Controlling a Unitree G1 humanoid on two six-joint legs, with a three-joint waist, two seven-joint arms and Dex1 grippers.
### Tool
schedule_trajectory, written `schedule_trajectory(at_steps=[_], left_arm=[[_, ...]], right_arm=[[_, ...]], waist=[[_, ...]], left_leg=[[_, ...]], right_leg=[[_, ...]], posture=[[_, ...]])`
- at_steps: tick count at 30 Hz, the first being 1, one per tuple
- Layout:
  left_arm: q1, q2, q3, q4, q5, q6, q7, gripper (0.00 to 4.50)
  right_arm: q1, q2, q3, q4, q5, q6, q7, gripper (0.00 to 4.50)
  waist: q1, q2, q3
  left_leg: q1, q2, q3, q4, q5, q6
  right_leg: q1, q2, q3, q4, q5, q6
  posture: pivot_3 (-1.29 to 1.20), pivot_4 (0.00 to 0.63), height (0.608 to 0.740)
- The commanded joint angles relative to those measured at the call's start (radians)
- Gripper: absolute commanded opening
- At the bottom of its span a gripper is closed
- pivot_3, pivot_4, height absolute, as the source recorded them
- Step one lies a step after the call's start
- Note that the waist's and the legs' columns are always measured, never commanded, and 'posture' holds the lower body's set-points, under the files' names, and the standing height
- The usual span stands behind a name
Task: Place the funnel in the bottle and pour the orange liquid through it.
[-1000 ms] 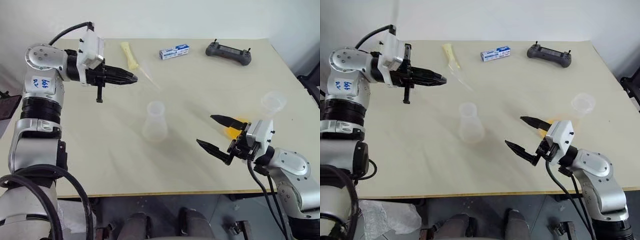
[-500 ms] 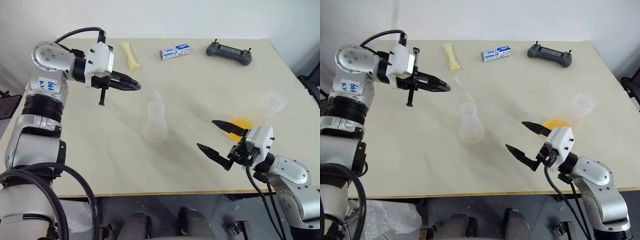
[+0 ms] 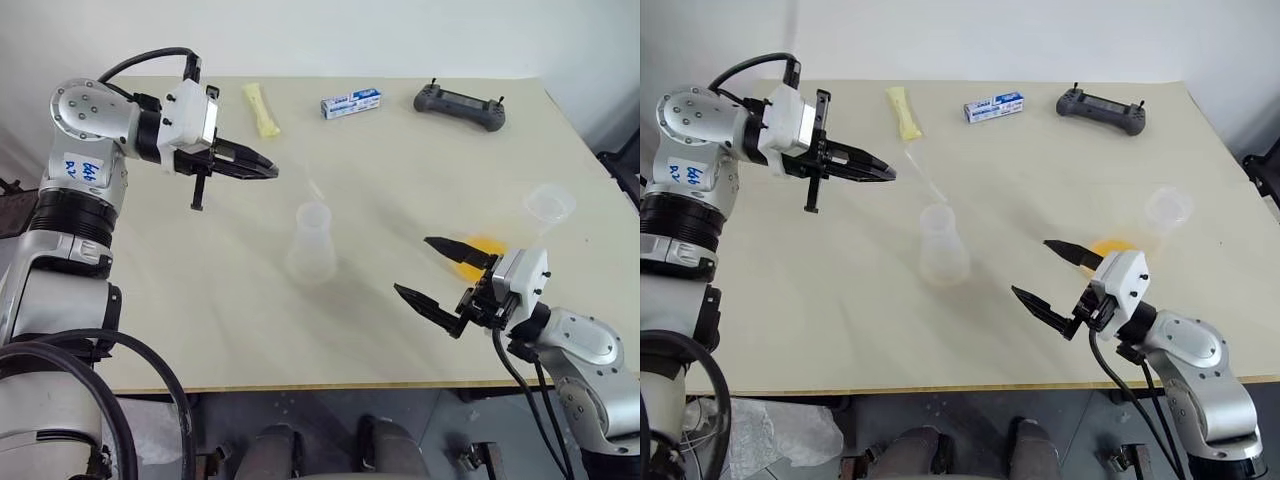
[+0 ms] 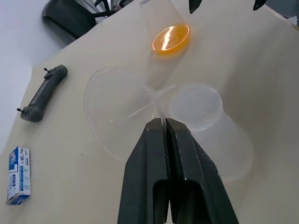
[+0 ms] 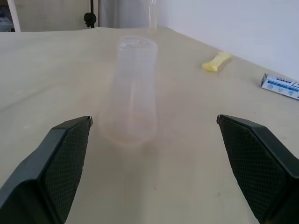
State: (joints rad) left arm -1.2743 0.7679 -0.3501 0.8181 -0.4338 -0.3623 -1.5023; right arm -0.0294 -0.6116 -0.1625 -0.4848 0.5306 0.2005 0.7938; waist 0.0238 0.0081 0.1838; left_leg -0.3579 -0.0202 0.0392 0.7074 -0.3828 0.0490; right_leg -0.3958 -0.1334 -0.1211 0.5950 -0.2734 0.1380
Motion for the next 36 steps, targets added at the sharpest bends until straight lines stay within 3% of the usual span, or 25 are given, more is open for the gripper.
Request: schedule_trajectory(at_steps=[1,12,24,27,36], left_arm=[[0.006,0.023,-0.021,-0.036,-0.025,-0.032,-0.112,0.03],[-0.038,-0.004,-0.090,-0.023,-0.005,-0.131,-0.112,0.03],[-0.136,-0.011,-0.252,-0.011,0.026,-0.289,-0.112,0.03],[-0.143,-0.011,-0.267,-0.020,0.007,-0.282,-0.112,0.65],[-0.134,0.013,-0.259,-0.085,-0.069,-0.186,-0.112,3.33]], right_arm=[[-0.010,-0.011,-0.023,-0.015,0.014,-0.003,0.006,4.50],[-0.007,-0.009,-0.026,-0.011,0.010,-0.009,0.011,4.50],[0.009,-0.001,-0.029,-0.017,0.000,-0.024,0.002,4.50],[0.007,0.003,-0.028,-0.015,-0.002,-0.029,-0.003,4.50],[0.007,0.001,-0.036,-0.011,-0.002,-0.040,-0.002,4.50]], waist=[[0.000,0.000,0.000],[0.002,0.000,0.000],[0.002,0.000,0.000],[0.001,0.000,0.000],[0.001,0.000,0.000]], left_leg=[[0.000,0.000,0.000,0.000,0.000,0.000],[-0.001,0.000,0.000,0.001,0.000,0.000],[-0.002,0.000,-0.001,0.003,0.000,0.000],[-0.002,0.000,-0.001,0.003,0.000,0.001],[-0.004,0.000,-0.001,0.005,-0.001,0.001]], right_leg=[[0.000,0.000,0.000,0.000,0.000,0.000],[0.000,0.000,0.000,0.000,0.000,0.000],[0.000,0.000,-0.001,0.000,0.000,0.000],[0.000,0.000,-0.001,0.000,0.000,0.000],[0.000,0.000,-0.001,0.000,0.000,0.000]], posture=[[0.00,0.150,0.740],[0.00,0.150,0.740],[0.00,0.150,0.740],[0.00,0.150,0.740],[0.00,0.150,0.740]])
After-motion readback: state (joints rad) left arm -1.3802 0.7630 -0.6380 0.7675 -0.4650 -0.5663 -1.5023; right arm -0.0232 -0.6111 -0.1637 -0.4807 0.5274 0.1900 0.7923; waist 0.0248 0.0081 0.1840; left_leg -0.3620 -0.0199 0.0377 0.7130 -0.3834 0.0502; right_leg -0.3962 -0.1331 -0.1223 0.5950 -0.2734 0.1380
